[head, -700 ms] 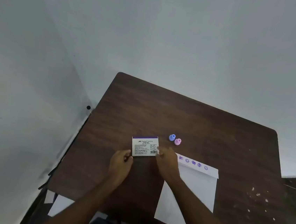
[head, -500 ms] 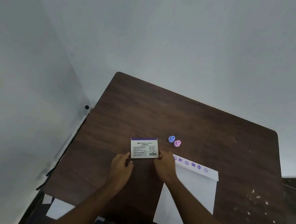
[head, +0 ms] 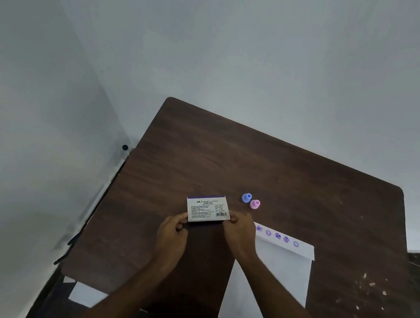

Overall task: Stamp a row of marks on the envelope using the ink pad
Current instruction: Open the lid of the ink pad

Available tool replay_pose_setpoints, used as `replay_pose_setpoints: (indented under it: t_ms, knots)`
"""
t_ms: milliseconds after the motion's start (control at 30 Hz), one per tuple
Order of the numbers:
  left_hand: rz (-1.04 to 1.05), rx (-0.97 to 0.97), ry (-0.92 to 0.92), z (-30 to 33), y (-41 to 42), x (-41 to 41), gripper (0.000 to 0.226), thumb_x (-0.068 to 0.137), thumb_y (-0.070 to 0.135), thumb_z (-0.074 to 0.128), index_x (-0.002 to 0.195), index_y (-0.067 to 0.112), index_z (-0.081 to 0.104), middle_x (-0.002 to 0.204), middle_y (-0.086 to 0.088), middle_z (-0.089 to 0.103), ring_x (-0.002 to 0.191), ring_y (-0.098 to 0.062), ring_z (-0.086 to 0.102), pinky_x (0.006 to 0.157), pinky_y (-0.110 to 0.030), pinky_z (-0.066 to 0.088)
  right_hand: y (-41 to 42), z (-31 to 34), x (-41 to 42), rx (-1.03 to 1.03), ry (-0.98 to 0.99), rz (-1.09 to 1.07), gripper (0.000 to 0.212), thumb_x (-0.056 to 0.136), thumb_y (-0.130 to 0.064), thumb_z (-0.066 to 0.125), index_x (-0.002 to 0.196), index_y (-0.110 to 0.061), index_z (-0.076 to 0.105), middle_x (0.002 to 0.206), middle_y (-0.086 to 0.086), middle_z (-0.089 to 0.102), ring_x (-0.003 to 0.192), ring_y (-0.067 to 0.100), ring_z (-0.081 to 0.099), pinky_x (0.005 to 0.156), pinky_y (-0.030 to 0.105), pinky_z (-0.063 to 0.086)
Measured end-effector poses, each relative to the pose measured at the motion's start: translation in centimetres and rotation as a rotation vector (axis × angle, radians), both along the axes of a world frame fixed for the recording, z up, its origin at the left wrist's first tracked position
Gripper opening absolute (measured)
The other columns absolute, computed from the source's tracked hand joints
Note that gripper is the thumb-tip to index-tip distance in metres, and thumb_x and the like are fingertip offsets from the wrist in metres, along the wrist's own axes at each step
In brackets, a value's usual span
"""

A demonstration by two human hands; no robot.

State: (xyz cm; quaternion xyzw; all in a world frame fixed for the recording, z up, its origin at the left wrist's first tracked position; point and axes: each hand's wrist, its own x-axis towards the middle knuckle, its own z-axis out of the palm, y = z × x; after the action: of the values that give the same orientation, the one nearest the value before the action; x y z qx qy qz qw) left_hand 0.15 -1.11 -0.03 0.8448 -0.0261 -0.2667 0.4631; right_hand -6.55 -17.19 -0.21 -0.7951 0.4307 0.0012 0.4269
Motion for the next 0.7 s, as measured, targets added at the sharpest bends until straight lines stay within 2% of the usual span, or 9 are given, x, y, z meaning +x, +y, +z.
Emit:
replay_pose_setpoints:
  t_ms: [100,200,233,333,400,500,567,700]
  knots:
    - [0.082,-0.089,0.055,0.5,-0.3,0.8,0.039,0.091,-0.002,0.047,0.12,0.017,0.064,0.112,0.003,0.066,0.098,-0.002,0.059,0.091,-0.023,0.047,-0.5,0.8,0.7,0.017,-0.067,-0.047,0.015,0.086,-0.011,0.06,0.094,-0.019,0.071,0.093,-0.008,0.071,0.078,0.001,0.062,0.068,0.015,0.051]
    - [0.125,-0.131,0.055,0.9,-0.7,2.1,0.038,0.091,-0.002,0.046,0.117,0.02,0.064,0.112,0.005,0.067,0.105,-0.007,0.061,0.096,-0.03,0.049,-1.1,1.5,1.8,0.051,-0.142,-0.088,0.026,0.082,-0.004,0.058,0.079,-0.028,0.066,0.075,-0.016,0.064,0.069,-0.003,0.061,0.054,0.01,0.047]
    - [0.122,-0.13,0.042,1.0,-0.9,2.6,0.041,0.09,-0.004,0.047,0.116,0.022,0.064,0.113,0.006,0.066,0.105,-0.007,0.06,0.095,-0.03,0.05,-1.3,1.7,2.2,0.084,-0.154,-0.1,0.027,0.081,-0.003,0.058,0.081,-0.028,0.065,0.073,-0.017,0.062,0.069,-0.002,0.061,0.053,0.01,0.047]
    - [0.062,-0.091,0.037,0.9,-1.5,4.1,0.05,0.087,-0.006,0.049,0.122,0.028,0.059,0.122,0.011,0.059,0.107,-0.004,0.056,0.089,-0.026,0.048,-2.0,1.9,3.5,0.155,-0.14,-0.081,0.028,0.082,-0.004,0.059,0.105,-0.02,0.063,0.083,-0.022,0.06,0.078,-0.002,0.058,0.064,0.013,0.046]
    - [0.026,-0.084,0.052,0.9,-2.0,5.1,0.054,0.087,-0.006,0.047,0.127,0.028,0.057,0.126,0.012,0.055,0.108,-0.005,0.053,0.087,-0.025,0.047,-2.5,1.9,4.3,0.193,-0.144,-0.034,0.032,0.082,-0.006,0.061,0.11,-0.022,0.061,0.096,-0.012,0.064,0.086,0.001,0.059,0.075,0.022,0.052]
    - [-0.004,-0.084,0.063,0.9,-2.7,6.3,0.051,0.088,-0.005,0.045,0.127,0.027,0.057,0.125,0.01,0.055,0.105,-0.003,0.052,0.079,-0.018,0.044,-3.0,1.7,5.2,0.174,-0.111,0.037,0.035,0.083,-0.008,0.061,0.118,-0.016,0.059,0.118,0.005,0.063,0.106,0.016,0.059,0.092,0.041,0.052]
    - [-0.005,-0.084,0.05,0.7,-2.9,6.9,0.049,0.088,-0.004,0.047,0.126,0.025,0.057,0.125,0.008,0.056,0.1,-0.001,0.053,0.074,-0.015,0.042,-3.3,1.3,5.6,0.153,-0.109,0.054,0.035,0.085,-0.01,0.059,0.119,-0.015,0.059,0.119,0.007,0.064,0.11,0.019,0.059,0.095,0.045,0.05]
    - [0.0,-0.094,0.053,0.2,-3.4,7.5,0.049,0.087,-0.003,0.052,0.128,0.022,0.057,0.126,0.003,0.057,0.101,-0.005,0.054,0.076,-0.017,0.046,-3.5,1.0,5.9,0.174,-0.106,0.056,0.03,0.086,-0.017,0.061,0.116,-0.016,0.061,0.113,0.006,0.067,0.103,0.016,0.062,0.093,0.045,0.052]
